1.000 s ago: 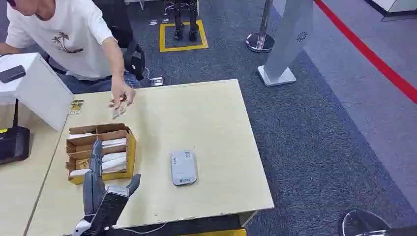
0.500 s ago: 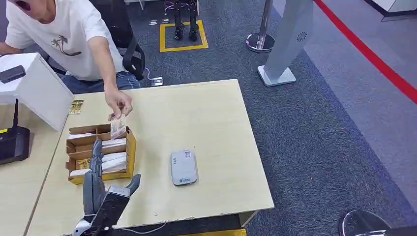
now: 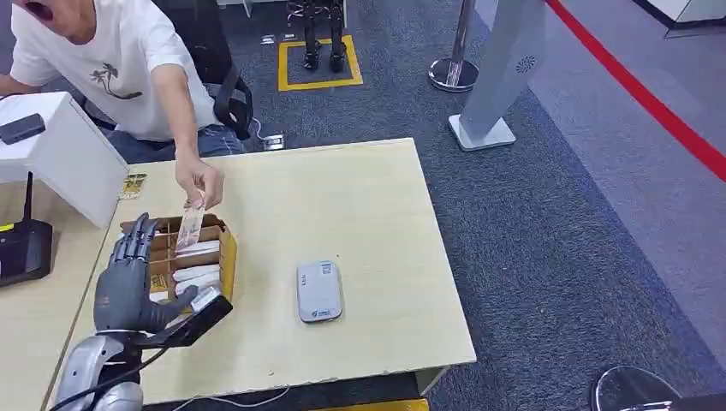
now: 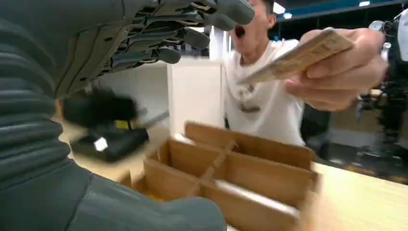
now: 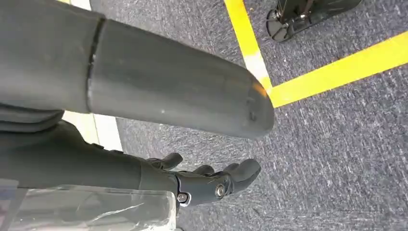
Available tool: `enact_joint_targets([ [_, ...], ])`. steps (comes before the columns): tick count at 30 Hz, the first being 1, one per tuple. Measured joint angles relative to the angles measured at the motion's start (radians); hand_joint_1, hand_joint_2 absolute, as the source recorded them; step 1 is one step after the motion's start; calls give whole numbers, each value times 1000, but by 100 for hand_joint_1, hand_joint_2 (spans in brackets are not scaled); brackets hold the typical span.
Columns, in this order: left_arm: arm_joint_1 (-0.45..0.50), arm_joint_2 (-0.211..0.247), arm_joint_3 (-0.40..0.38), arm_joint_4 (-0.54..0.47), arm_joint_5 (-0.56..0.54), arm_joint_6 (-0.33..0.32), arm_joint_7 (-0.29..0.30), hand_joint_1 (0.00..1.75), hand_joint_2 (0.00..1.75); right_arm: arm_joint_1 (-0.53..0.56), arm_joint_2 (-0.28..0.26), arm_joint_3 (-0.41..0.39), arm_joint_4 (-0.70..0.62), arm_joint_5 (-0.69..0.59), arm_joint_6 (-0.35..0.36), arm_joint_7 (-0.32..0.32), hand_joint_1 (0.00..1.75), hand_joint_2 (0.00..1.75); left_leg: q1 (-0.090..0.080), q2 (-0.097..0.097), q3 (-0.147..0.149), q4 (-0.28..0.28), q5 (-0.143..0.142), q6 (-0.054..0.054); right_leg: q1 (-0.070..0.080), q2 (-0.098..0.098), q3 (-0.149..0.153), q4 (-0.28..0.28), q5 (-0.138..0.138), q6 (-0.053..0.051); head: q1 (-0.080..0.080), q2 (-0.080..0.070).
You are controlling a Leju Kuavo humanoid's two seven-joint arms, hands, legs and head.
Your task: Pass the card to the sensor for recognition and then transmit it.
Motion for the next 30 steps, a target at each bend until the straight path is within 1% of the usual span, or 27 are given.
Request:
enact_joint_targets([
  [1,-22,25,0,3,-15,-13,4,0,175,0,0,3,0,0,0,2,0,175,0,0,0,0,0,0,0,0,0,0,0,0,0,0],
  [3,-62,58,0,11,-48,-40,12,0,175,0,0,7,0,0,4,3,0,175,0,0,0,0,0,0,0,0,0,0,0,0,0,0],
  [6,-105,87,-2,28,-74,-65,21,0,175,0,0,16,0,0,5,3,0,175,0,0,0,0,0,0,0,0,0,0,0,0,0,0],
  [8,-122,102,-3,37,-80,-68,22,0,175,0,0,21,0,0,7,3,0,175,0,0,0,0,0,0,0,0,0,0,0,0,0,0],
  [14,-158,121,-26,65,-108,-78,37,0,175,-1,0,25,-1,0,6,6,0,175,0,0,0,0,0,0,0,0,0,0,0,0,0,0],
  [24,-206,120,-73,109,-99,-90,40,0,175,-1,0,38,-2,0,7,16,0,175,0,0,0,0,0,0,0,0,0,0,0,0,0,0],
  [25,-210,120,-78,112,-96,-94,40,70,175,-1,0,40,-2,0,7,16,0,175,0,0,0,0,0,0,0,0,0,0,0,0,0,0],
  [26,-215,120,-82,116,-92,-96,40,175,175,-1,0,41,-2,0,7,16,0,175,0,0,0,0,0,0,0,0,0,0,0,0,0,0],
  [30,-222,119,-90,124,-72,-96,40,175,175,-1,0,45,-2,0,7,16,0,175,0,0,0,0,0,0,0,1,0,0,0,0,0,0],
])
